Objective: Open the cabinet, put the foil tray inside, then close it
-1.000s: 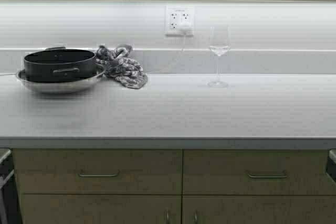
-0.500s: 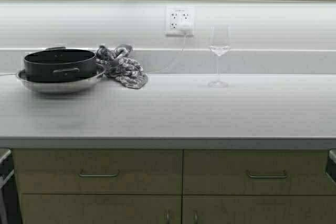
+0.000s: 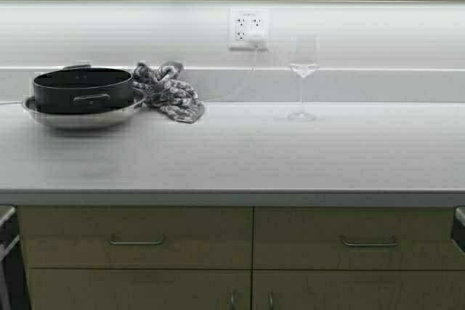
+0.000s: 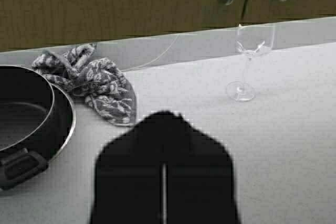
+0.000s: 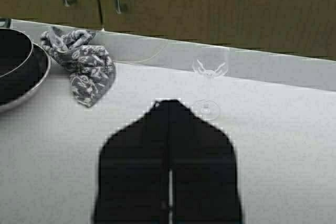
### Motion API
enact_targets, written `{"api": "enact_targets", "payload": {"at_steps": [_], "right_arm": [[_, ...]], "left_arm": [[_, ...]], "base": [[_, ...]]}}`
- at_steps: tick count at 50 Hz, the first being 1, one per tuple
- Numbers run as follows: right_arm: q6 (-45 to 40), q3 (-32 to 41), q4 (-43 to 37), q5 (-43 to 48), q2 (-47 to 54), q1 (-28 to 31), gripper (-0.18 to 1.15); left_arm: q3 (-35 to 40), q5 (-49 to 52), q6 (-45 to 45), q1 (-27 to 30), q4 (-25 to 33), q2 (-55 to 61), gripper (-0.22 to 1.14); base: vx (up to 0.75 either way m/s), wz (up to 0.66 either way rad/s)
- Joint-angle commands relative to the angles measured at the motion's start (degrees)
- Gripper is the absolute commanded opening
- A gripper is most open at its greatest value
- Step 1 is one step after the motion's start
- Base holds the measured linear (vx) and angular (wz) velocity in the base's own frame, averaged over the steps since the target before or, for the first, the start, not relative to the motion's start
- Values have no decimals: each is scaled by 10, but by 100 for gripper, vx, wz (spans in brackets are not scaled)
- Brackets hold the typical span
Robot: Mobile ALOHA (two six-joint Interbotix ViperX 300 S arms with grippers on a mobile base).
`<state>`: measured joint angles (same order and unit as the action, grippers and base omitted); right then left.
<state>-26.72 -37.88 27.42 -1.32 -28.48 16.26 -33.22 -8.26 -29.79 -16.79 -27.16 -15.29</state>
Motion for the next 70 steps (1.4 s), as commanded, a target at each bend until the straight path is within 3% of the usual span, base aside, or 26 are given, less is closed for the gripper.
{"api": "enact_targets", "payload": {"at_steps": [1, 70], "right_arm": [[1, 8, 0, 4, -4, 1, 6], [1, 7, 1, 4, -4, 0, 6]], "left_arm": [[8, -4, 1, 0, 1, -4, 4], [7, -4, 1, 0, 1, -5, 4]], "base": [[0, 0], [0, 0]]}}
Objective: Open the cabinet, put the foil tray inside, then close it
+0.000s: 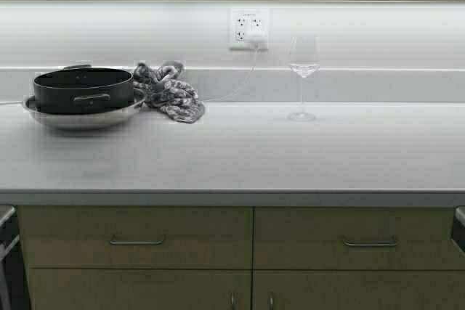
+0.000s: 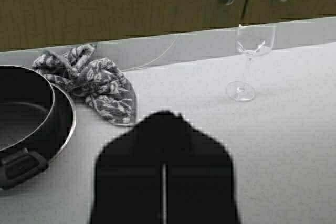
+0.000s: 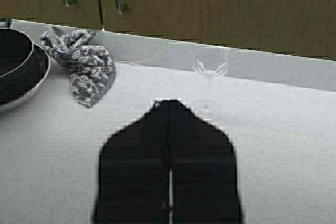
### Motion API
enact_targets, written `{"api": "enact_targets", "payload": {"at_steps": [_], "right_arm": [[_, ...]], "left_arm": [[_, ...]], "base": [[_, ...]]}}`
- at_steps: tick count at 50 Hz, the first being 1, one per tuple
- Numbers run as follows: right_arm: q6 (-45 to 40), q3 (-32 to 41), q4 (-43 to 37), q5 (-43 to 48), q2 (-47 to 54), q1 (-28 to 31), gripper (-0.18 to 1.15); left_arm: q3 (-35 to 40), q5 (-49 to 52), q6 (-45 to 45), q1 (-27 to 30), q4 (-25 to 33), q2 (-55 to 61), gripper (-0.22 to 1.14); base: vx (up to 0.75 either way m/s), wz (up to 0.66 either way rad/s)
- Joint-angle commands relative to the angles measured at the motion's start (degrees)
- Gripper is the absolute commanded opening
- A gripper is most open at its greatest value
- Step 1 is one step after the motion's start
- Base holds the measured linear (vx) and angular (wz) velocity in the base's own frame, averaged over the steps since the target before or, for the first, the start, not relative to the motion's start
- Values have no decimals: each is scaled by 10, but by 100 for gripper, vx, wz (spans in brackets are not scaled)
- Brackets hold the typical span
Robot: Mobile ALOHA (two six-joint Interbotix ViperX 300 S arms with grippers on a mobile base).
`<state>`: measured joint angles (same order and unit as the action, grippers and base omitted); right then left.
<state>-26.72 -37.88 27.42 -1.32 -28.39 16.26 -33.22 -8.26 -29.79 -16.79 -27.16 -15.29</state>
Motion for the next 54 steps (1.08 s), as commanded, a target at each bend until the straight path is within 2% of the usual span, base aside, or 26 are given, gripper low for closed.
{"api": "enact_targets", "payload": {"at_steps": [1, 54], "right_arm": [[1, 7, 1, 4, -5, 0, 6], [1, 4, 1, 4, -4, 0, 6]], "left_arm": [[7, -4, 1, 0, 1, -5, 4], [8, -14, 2, 0, 1, 11, 4]], "base": [[0, 0], [0, 0]]}}
